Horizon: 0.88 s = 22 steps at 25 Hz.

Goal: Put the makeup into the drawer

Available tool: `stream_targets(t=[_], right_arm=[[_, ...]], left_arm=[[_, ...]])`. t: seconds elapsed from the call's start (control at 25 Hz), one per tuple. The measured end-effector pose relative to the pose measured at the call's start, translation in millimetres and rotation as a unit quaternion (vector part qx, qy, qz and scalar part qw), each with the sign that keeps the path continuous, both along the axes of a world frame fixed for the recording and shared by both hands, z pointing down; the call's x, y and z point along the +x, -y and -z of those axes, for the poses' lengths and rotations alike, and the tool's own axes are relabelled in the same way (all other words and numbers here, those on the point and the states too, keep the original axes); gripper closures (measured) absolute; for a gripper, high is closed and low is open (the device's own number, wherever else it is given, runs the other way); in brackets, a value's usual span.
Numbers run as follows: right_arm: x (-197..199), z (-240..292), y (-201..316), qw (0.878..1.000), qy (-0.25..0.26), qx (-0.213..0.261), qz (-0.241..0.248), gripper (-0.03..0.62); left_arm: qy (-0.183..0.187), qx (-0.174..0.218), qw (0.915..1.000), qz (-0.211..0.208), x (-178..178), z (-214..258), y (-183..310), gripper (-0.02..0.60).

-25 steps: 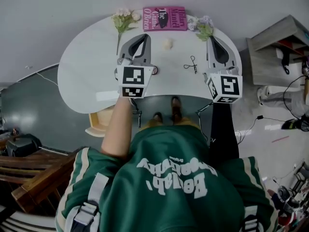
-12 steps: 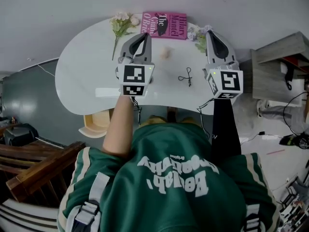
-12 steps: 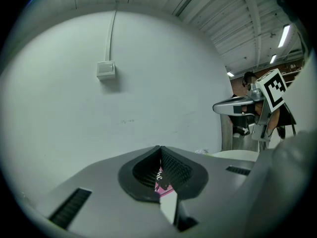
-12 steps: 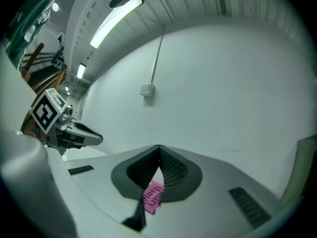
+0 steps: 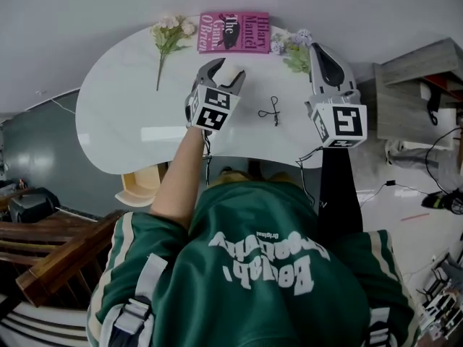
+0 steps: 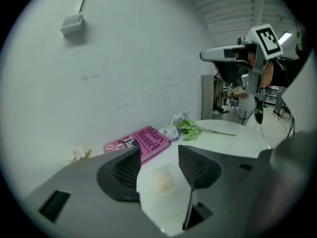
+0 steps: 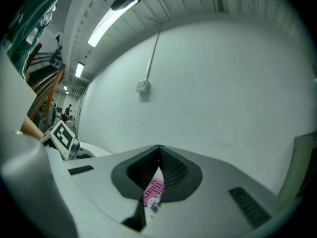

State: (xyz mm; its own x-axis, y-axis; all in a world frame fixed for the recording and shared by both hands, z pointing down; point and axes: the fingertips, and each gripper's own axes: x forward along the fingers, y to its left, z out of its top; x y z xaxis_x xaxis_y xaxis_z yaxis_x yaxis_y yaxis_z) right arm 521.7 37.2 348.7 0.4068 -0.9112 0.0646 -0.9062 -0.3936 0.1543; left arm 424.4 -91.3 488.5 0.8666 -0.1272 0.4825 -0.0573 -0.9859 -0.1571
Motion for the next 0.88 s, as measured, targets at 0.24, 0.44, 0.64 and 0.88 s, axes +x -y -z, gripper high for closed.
stream_targets(t=[0.24,0.44,0.64,0.88], right_arm=[[9,-5,-20,1.000,0.006,-0.004,-0.017,0.585],[11,-10,-31,1.000,0.012,-0.012,-0.026,0.585],[12,-13,-35,1.000,0.011,-0.009,-0.023,0.585],[12,-12,-34,1.000,0.014,-0.006,-0.016,0.585]], left_arm=[[0.085,-0.030,0.9959,0.009,3,-79,1,0.324],[0.121,-0.047,0.9911,0.026,3,-113,8,0.324],[0.149,-0.076,0.9856,0.023,5,-134,6,0.397],[0.095,-0.065,0.9927,0.036,8,-96,10,0.431]])
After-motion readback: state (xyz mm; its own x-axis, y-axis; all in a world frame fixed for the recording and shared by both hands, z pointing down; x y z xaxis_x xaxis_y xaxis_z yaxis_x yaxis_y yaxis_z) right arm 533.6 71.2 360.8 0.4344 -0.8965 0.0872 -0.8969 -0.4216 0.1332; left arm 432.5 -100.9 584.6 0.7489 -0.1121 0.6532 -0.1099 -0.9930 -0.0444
